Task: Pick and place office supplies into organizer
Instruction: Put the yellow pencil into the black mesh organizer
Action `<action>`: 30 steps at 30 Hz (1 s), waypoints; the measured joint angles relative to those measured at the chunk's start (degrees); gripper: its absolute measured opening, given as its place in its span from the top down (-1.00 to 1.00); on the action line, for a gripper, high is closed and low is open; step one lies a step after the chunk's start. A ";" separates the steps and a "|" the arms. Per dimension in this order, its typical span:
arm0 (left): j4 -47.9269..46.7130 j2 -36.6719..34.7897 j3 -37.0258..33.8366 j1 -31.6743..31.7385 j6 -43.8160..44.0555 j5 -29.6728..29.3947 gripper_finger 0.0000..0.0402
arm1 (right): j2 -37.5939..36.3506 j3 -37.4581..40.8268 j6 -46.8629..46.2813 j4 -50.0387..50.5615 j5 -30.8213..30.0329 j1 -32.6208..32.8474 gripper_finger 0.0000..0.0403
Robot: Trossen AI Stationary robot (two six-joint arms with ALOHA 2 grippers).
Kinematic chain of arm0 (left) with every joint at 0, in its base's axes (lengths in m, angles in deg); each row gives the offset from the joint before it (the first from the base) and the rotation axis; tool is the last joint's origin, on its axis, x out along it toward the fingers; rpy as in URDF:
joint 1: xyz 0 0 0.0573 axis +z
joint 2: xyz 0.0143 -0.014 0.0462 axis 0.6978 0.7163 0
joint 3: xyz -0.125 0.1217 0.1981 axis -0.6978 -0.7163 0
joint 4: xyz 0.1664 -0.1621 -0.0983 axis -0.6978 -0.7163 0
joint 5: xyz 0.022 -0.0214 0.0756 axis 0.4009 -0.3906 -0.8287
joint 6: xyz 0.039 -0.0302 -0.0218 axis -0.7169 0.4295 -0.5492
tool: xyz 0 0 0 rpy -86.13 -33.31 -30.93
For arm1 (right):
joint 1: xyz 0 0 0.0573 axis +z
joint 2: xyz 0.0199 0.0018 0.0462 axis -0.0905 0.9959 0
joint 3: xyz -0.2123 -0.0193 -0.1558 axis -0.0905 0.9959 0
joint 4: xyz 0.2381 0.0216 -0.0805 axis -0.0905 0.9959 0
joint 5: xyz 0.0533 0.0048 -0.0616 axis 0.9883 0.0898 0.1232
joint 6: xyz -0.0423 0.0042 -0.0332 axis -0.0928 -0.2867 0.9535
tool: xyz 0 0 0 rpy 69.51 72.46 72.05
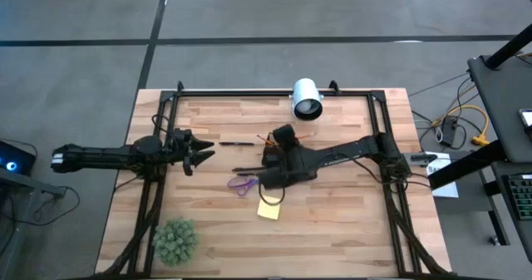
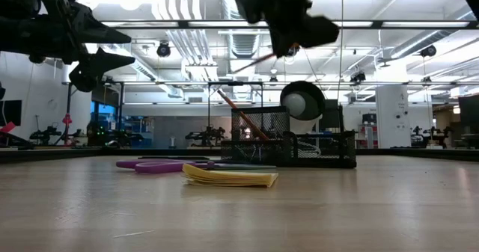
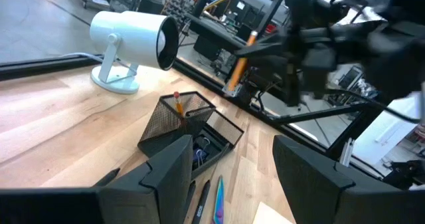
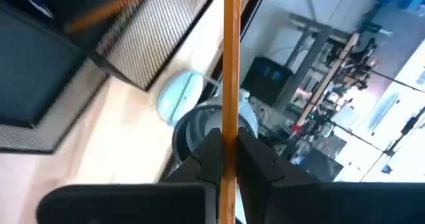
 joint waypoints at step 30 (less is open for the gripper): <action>-0.09 -1.97 0.07 -0.02 0.24 0.00 0.03 | 2.28 12.06 17.20 -0.75 -1.45 -6.15 0.86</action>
